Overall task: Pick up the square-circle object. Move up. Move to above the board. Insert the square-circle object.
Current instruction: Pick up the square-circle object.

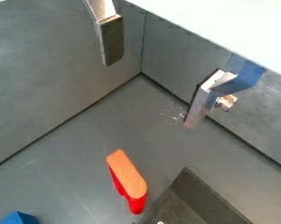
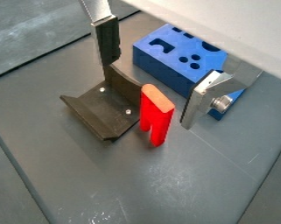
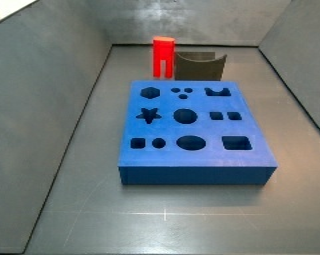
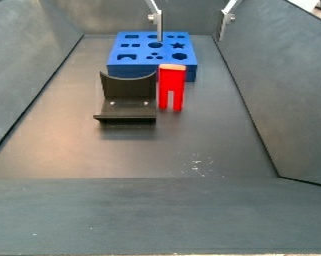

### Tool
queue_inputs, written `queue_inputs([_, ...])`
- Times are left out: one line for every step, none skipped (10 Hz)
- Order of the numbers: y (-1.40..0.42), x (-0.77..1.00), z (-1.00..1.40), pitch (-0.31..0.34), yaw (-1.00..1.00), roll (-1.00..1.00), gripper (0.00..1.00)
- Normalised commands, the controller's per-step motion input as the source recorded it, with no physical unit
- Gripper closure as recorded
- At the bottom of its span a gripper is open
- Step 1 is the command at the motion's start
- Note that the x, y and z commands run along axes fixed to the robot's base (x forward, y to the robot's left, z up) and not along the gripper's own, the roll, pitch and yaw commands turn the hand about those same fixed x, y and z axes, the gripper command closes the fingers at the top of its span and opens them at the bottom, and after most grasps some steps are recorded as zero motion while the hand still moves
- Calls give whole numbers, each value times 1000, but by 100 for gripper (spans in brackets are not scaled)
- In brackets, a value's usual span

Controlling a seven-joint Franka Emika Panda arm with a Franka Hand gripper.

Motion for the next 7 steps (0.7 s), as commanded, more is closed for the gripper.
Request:
queue_inputs([-34,0,-34,-33,0,0,0])
queue_inputs([23,0,-211,0,-6,-43,0])
queue_inputs([3,31,-280,0,-34,-54,0])
queue_inputs([0,143,-291,0,-6,-56,0])
queue_inputs([11,137,-294,0,0,-63,0])
queue_inputs([26,129,-317,0,0,-67,0])
queue_inputs([17,106,-340,0,0,-61,0])
